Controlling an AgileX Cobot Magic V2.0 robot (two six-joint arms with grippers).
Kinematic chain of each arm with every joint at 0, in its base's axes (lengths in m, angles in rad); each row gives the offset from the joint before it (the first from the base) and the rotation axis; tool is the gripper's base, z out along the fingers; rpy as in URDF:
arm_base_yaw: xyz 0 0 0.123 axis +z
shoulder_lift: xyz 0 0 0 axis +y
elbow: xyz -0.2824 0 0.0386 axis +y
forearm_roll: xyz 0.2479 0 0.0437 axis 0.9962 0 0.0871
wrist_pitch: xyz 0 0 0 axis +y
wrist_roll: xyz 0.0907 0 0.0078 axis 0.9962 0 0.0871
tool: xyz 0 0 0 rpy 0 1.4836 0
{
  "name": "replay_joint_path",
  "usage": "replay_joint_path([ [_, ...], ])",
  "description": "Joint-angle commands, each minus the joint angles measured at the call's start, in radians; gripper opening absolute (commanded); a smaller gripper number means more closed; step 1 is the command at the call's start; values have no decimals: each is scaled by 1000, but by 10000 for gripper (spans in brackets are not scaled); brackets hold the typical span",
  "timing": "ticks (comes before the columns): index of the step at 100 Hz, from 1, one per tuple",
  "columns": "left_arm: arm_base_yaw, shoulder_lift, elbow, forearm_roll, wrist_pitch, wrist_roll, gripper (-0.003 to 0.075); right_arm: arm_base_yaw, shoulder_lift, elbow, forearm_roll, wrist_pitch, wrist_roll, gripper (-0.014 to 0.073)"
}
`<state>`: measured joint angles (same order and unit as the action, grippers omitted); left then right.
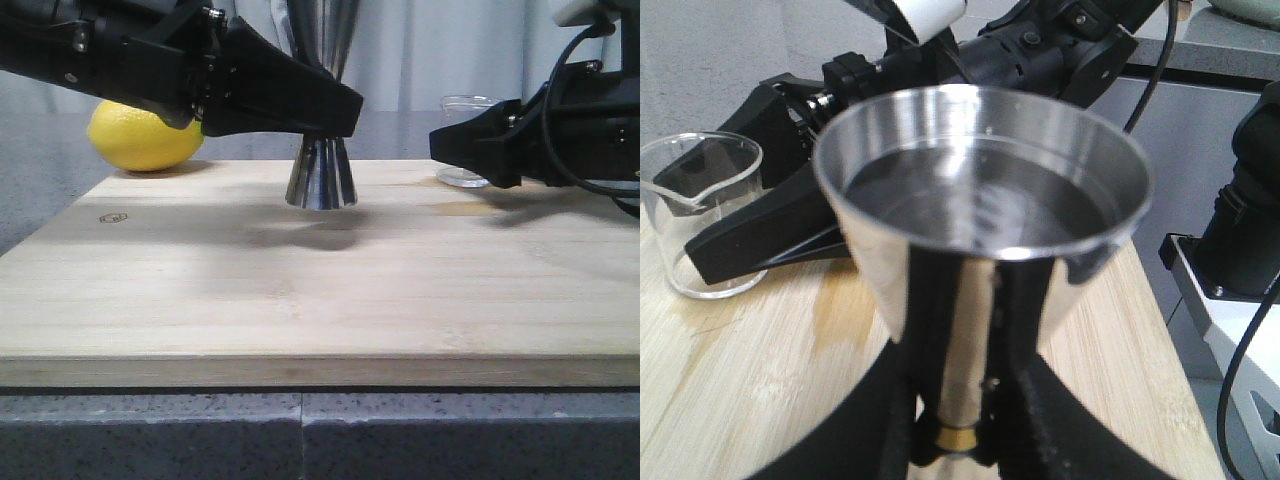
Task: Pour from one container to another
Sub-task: 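Lower the beaker onto the board's far corner with the right gripper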
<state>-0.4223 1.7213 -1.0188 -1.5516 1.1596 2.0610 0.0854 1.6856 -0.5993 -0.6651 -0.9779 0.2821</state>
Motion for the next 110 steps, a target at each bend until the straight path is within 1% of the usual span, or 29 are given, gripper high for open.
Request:
replay_joint_path([
  [1, -10, -51, -29, -68, 98, -10, -13, -7, -31, -19, 22, -55, -8, 380],
  [22, -10, -51, -29, -68, 98, -10, -13, -7, -31, -19, 22, -59, -8, 451],
  [56, -10, -51, -29, -68, 98, -10, -13, -7, -48, -19, 22, -61, 11, 451],
  [79, -10, -51, -29, -68, 98, -10, -13, -7, -106, -19, 14, -6, 38, 454],
  [89, -10, -51, -29, -70, 98, -10, -13, -7, -120, -19, 0, 27, 83, 491],
  [97, -10, -51, -29, -70, 98, -10, -13, -7, -123, -19, -7, 33, 95, 517],
  [110, -10, -51, -29, -70, 98, -10, -13, -2, -123, -19, -11, 25, 97, 523],
])
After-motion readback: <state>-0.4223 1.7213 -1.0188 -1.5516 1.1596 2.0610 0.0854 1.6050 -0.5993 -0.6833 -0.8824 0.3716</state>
